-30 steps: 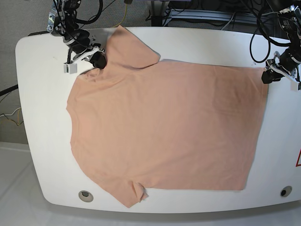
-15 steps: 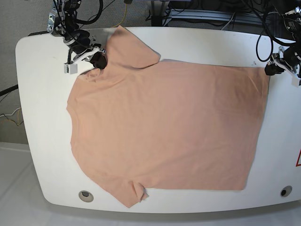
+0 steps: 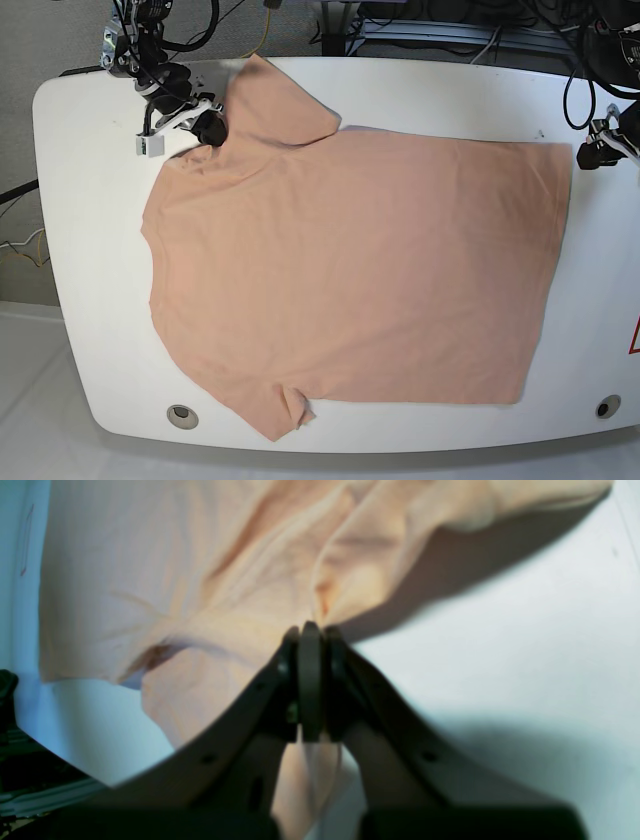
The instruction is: Fold the T-shirt properly
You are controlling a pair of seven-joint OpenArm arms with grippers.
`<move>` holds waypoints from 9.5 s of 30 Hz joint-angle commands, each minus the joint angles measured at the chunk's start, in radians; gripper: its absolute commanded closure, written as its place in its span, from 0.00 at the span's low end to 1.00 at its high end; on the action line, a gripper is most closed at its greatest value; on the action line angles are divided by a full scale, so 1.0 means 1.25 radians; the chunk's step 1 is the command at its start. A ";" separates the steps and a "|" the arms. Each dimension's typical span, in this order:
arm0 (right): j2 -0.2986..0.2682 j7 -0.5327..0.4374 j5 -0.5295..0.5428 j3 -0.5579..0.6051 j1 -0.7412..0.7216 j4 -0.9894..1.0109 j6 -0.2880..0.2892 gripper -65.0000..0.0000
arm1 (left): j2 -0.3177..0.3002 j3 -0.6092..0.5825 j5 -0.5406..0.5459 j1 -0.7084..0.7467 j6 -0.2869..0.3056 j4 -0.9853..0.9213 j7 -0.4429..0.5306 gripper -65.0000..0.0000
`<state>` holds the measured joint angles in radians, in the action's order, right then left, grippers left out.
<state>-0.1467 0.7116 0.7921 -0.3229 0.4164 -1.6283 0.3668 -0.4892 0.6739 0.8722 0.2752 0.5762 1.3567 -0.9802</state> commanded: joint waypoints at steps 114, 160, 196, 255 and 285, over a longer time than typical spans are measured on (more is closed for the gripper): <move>-0.008 0.023 0.040 -0.088 0.190 -0.216 0.004 1.00 | 0.043 -0.002 -0.006 0.107 0.092 0.123 0.071 1.00; 0.006 0.044 0.094 -0.217 0.331 -0.395 0.017 1.00 | 0.051 0.085 0.005 0.298 0.098 0.254 0.113 1.00; -0.010 0.073 -0.041 -0.155 0.095 -0.294 0.018 0.99 | 0.107 0.042 -0.072 0.114 0.090 0.172 0.088 0.99; -0.010 0.130 -0.041 -0.155 0.079 -0.294 0.019 0.99 | 0.175 0.021 0.061 0.237 -0.155 0.369 0.107 0.98; -0.010 0.130 -0.041 -0.155 0.077 -0.294 0.019 0.99 | 0.187 0.022 0.086 0.270 0.043 0.365 0.080 0.44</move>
<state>-0.1471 0.8921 0.7284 -0.5106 0.5129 -1.9762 0.3855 -0.2516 0.6945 0.9588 0.5995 0.6193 1.8015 -0.8970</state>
